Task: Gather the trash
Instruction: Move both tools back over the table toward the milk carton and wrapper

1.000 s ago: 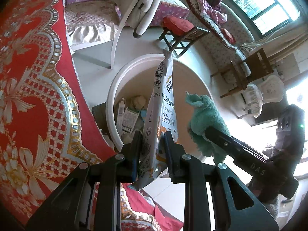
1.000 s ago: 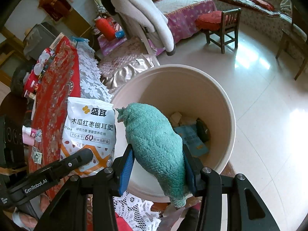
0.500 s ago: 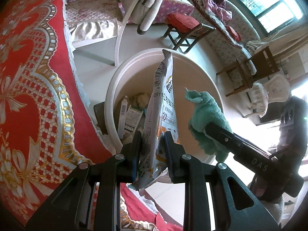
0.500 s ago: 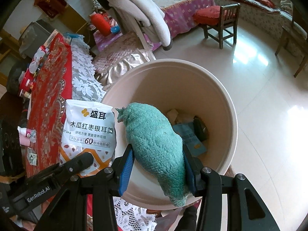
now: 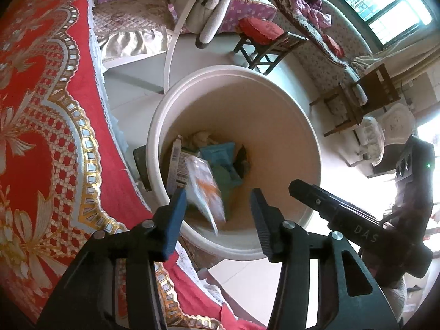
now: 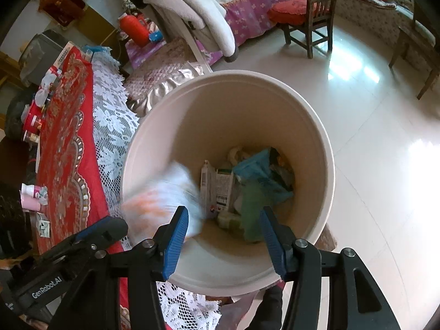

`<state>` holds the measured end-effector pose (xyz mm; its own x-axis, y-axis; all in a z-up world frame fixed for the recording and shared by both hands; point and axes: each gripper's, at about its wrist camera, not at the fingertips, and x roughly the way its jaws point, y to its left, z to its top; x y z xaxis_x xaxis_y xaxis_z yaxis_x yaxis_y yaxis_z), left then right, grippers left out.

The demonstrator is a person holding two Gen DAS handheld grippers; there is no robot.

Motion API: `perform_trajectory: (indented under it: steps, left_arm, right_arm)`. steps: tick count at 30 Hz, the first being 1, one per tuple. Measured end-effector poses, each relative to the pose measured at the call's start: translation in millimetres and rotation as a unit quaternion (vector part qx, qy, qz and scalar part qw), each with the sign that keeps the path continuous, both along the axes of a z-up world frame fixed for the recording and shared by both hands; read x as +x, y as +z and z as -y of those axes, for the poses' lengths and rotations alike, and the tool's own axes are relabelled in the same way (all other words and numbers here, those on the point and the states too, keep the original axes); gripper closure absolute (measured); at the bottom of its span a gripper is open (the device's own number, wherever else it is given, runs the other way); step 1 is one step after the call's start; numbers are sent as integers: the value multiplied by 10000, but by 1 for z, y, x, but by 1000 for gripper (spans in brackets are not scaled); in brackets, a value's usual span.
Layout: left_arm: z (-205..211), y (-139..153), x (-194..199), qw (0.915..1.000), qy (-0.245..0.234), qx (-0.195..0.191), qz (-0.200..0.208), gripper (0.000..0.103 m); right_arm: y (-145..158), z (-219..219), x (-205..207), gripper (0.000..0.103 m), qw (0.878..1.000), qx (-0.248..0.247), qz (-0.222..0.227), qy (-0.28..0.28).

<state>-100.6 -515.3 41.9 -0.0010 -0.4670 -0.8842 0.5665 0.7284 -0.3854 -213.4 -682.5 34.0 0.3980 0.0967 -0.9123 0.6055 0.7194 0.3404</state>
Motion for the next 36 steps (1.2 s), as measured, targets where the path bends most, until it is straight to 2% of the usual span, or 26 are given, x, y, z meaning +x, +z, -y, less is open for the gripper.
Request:
perform_trajectory:
  steps: [9, 18, 25, 36]
  left_arm:
    - [-14, 10, 0, 9999, 64, -61, 83, 55]
    - [-49, 35, 5, 9970, 387, -53, 667, 55]
    - [-96, 47, 21, 9910, 884, -8, 1001, 55]
    - [-190, 45, 60, 9785, 1744, 317, 1055, 55]
  right_arm:
    - [8, -7, 1, 51, 10000, -54, 51, 51]
    - [31, -38, 21, 51, 9983, -297, 241, 443]
    - [45, -75, 49, 50, 9941, -452, 393, 899]
    - [49, -151, 101, 50, 9832, -384, 529, 1705]
